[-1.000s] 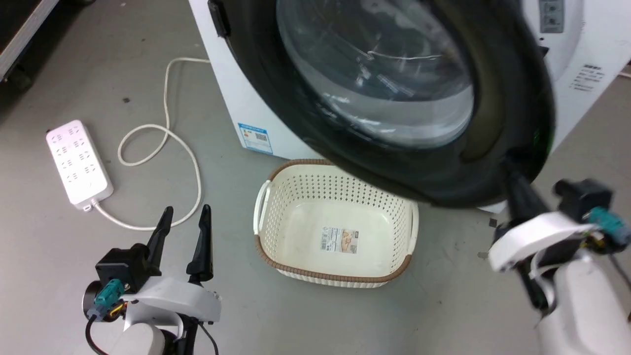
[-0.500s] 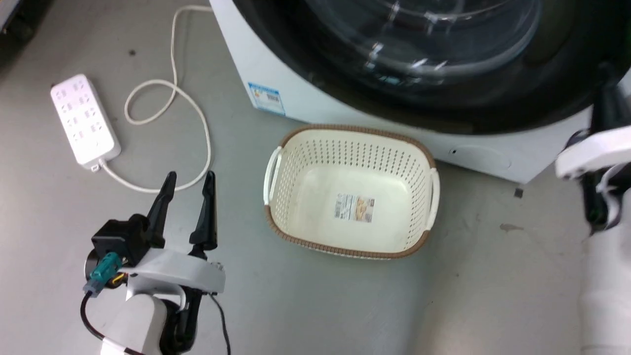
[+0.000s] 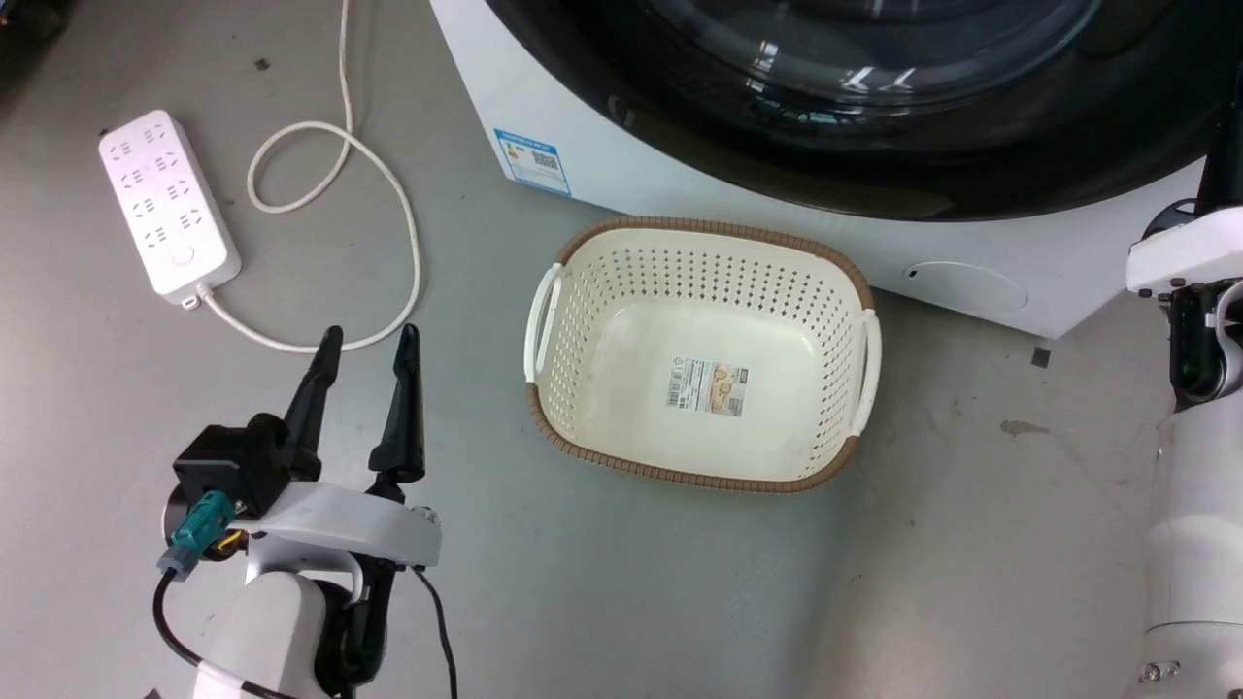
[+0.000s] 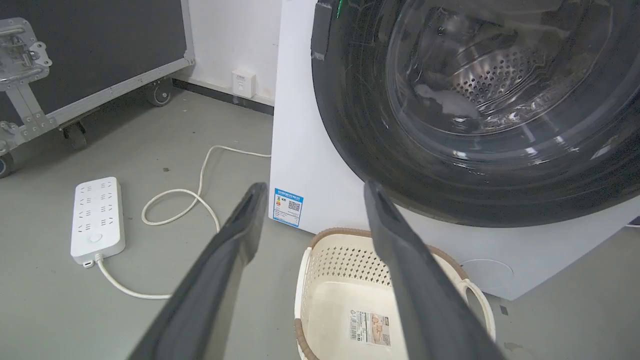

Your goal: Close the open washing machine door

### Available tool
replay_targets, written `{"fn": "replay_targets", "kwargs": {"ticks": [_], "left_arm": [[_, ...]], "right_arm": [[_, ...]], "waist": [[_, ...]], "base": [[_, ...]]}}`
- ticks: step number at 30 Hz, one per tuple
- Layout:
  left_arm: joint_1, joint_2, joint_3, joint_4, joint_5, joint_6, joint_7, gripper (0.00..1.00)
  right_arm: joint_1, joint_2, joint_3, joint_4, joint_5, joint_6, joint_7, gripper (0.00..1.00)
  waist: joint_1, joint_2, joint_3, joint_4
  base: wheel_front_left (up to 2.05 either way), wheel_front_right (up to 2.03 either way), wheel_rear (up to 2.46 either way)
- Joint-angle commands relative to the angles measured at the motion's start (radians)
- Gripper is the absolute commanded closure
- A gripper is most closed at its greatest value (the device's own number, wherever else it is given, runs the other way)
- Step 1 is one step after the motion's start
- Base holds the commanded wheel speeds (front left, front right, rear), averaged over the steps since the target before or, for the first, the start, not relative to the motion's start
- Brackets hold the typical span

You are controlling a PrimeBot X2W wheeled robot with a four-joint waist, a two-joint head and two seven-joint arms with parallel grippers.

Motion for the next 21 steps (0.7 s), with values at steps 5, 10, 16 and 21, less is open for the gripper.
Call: {"fn": "replay_targets", "kwargs": {"ticks": [5, 10, 16, 21], "left_arm": [[0.003, -0.005, 0.03, 0.003, 0.028, -0.007, -0.005, 0.0], [0.033, -0.004, 0.049, 0.001, 0.051, -0.004, -0.005, 0.0], [0.063, 0.011, 0.054, 0.004, 0.074, 0.009, -0.005, 0.0], [0.086, 0.016, 0.05, 0.006, 0.079, 0.024, 0.004, 0.0]], "right_arm": [[-0.02, -0.018, 0.007, -0.014, 0.037, -0.002, -0.026, 1.0], [0.084, -0.018, 0.064, -0.137, 0.095, -0.002, -0.028, 1.0], [0.317, -0.018, 0.194, -0.31, 0.112, -0.002, -0.029, 1.0], [0.516, -0.018, 0.29, -0.412, 0.123, -0.002, -0.029, 1.0]], "waist": [[-0.0001, 0.0, -0.06, -0.041], [-0.0001, 0.0, -0.136, -0.095], [-0.0001, 0.0, -0.214, -0.158], [-0.0001, 0.0, -0.262, -0.188]], "base": [[0.0, 0.0, 0.0], [0.0, 0.0, 0.0], [0.0, 0.0, 0.0], [0.0, 0.0, 0.0]]}}
